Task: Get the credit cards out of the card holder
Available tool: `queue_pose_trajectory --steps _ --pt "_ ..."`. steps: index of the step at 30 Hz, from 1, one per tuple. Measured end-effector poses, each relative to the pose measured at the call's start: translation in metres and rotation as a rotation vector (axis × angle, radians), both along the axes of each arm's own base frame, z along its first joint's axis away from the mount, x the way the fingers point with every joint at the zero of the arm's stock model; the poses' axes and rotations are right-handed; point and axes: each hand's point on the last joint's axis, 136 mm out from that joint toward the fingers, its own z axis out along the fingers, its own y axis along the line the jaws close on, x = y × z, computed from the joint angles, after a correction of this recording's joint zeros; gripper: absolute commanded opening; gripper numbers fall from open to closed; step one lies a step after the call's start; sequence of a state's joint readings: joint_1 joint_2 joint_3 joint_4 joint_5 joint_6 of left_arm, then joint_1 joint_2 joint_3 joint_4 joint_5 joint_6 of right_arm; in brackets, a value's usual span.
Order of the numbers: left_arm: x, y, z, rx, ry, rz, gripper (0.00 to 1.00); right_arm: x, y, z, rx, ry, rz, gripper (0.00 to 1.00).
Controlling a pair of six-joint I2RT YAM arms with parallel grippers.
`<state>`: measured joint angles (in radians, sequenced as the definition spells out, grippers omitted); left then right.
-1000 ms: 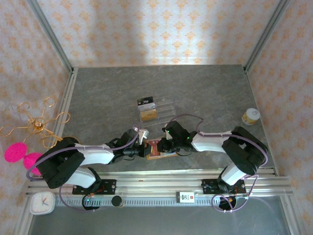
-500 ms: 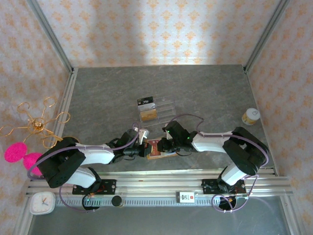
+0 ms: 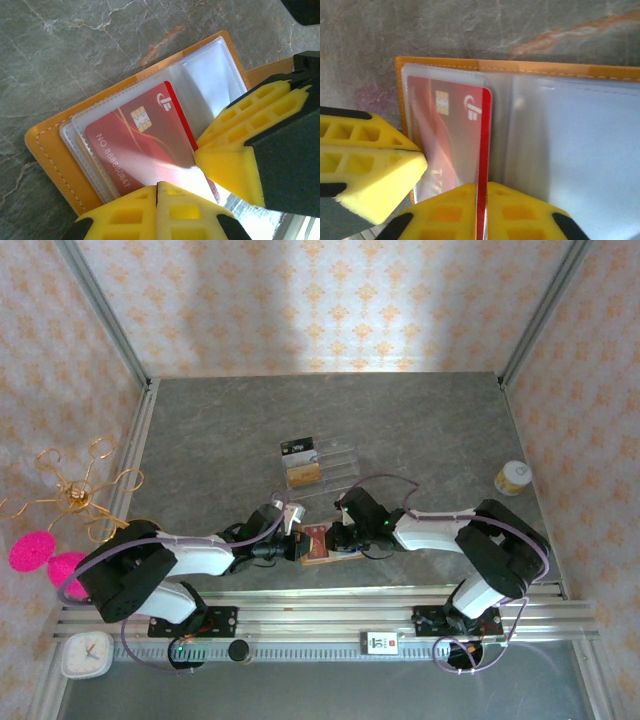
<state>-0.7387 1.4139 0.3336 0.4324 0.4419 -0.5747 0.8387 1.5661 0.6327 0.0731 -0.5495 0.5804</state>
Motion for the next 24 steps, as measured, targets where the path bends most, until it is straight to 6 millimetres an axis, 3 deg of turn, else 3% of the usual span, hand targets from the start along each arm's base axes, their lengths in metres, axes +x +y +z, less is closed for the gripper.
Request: queue_pose_trajectory --steps 2,18,21,24 --pt "0.000 0.000 0.000 -0.002 0.000 -0.001 0.00 0.001 -0.001 -0.001 0.000 0.008 -0.009 0.00" --pt "0.000 0.001 0.000 -0.019 0.005 -0.004 0.00 0.008 -0.021 -0.002 -0.028 -0.022 -0.098 0.00" --pt "0.000 0.001 0.000 -0.020 0.006 -0.005 0.00 0.008 -0.018 0.003 -0.004 -0.022 -0.087 0.19" --pt "-0.001 0.001 0.000 -0.021 0.004 -0.005 0.00 0.005 -0.012 0.013 0.037 -0.031 -0.053 0.22"
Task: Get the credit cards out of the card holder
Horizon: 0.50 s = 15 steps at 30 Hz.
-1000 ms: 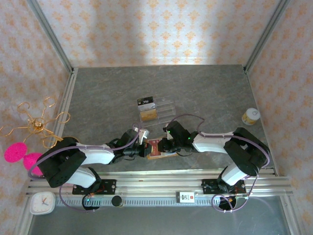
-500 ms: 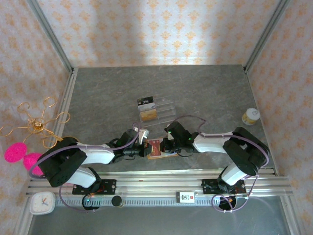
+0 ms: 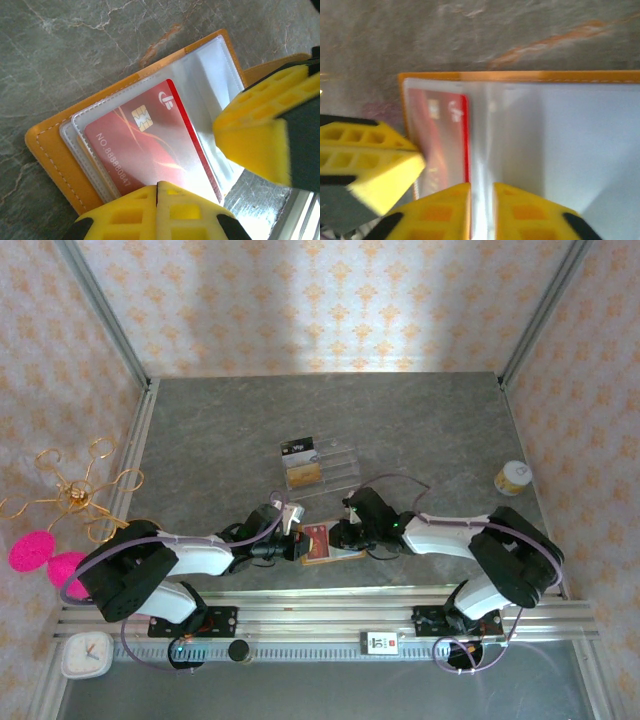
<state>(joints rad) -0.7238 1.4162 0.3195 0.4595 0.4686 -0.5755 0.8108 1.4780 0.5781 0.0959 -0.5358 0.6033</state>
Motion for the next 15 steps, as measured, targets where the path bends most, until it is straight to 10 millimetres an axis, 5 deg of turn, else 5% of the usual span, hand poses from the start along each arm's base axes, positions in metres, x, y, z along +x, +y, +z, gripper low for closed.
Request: queue_pose_trajectory --steps 15 --pt "0.000 0.000 0.000 -0.015 0.001 -0.003 0.00 -0.020 0.017 0.003 0.057 0.037 0.118 0.32"
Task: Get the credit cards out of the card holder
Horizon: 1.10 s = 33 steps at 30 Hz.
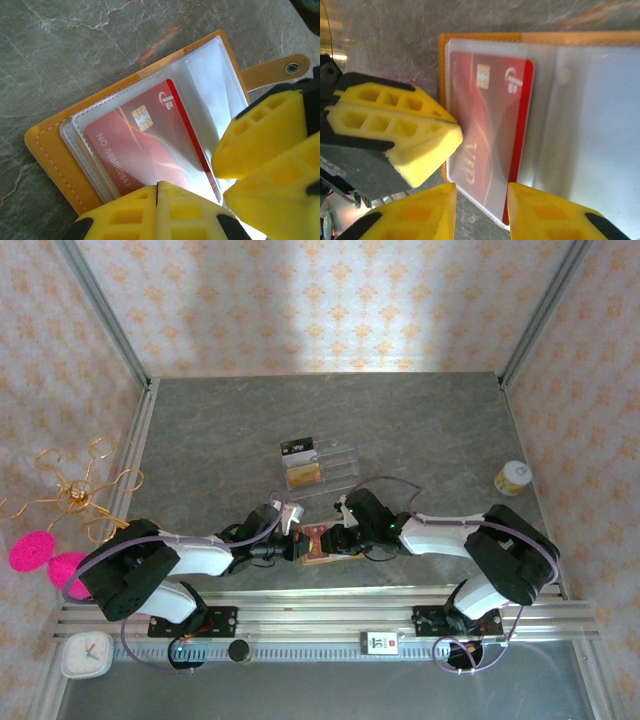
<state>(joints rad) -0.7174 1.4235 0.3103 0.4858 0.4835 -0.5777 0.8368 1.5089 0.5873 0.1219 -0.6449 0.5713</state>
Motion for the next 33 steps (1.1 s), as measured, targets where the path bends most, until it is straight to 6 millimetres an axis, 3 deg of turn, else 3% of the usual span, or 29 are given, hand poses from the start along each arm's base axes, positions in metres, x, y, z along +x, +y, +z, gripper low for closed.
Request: queue_pose_trajectory --steps 9,13,16,21,28,33 --pt "0.000 0.000 0.000 -0.001 -0.001 -0.001 0.00 0.001 0.000 -0.009 -0.033 0.009 0.002 0.30" --pt "0.000 0.000 0.001 -0.001 -0.003 0.000 0.12 0.004 -0.002 -0.011 -0.057 -0.004 -0.021 0.29" --pt "0.000 0.003 0.002 0.006 0.002 0.008 0.13 0.009 -0.004 -0.011 -0.084 -0.031 -0.049 0.29" --pt "-0.004 0.008 0.000 0.028 0.018 0.015 0.14 0.020 -0.016 -0.010 -0.146 -0.084 -0.121 0.30" --pt "-0.007 0.013 0.006 0.036 0.020 0.021 0.14 0.022 -0.019 -0.005 -0.184 -0.130 -0.139 0.35" --pt "-0.005 0.010 0.017 0.018 0.011 0.033 0.07 0.027 -0.022 0.007 -0.190 -0.172 -0.135 0.32"
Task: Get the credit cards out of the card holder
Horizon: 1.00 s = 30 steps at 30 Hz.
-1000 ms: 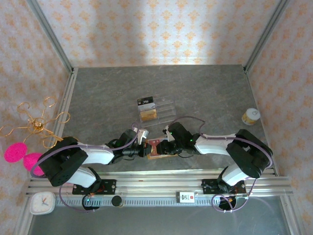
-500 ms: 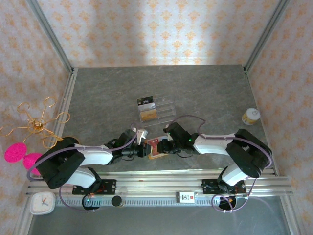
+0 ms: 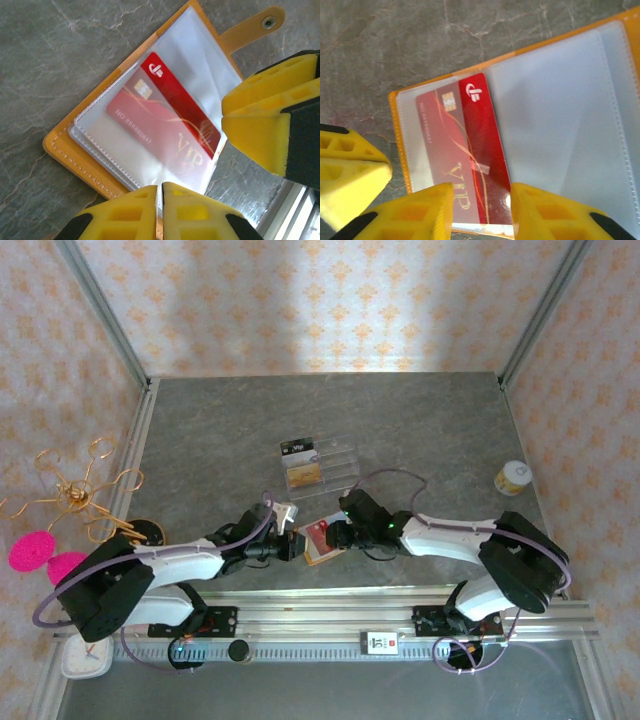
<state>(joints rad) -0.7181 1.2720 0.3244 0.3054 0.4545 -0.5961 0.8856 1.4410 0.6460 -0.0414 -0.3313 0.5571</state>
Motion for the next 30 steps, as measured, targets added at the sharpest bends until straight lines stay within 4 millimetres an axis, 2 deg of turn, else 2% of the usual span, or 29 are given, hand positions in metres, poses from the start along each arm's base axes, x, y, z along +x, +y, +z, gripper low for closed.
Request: queue_pose_trajectory --steps 4,9,12,19,30 --pt "0.003 -0.013 0.004 -0.005 0.002 -0.019 0.00 0.012 -0.002 0.008 0.011 -0.024 0.010 0.29" --pt "0.010 -0.025 -0.006 0.022 0.025 -0.030 0.00 0.024 -0.001 0.013 0.025 -0.037 0.036 0.30" --pt "0.011 -0.024 -0.014 0.042 0.037 -0.023 0.00 0.023 0.001 0.010 0.025 -0.026 0.060 0.31" --pt "0.015 -0.023 -0.015 0.040 0.031 -0.014 0.00 0.019 0.001 -0.010 0.000 0.022 0.078 0.34" --pt "0.022 -0.029 -0.016 0.014 0.003 -0.021 0.00 0.016 -0.001 -0.018 0.013 0.041 0.080 0.31"
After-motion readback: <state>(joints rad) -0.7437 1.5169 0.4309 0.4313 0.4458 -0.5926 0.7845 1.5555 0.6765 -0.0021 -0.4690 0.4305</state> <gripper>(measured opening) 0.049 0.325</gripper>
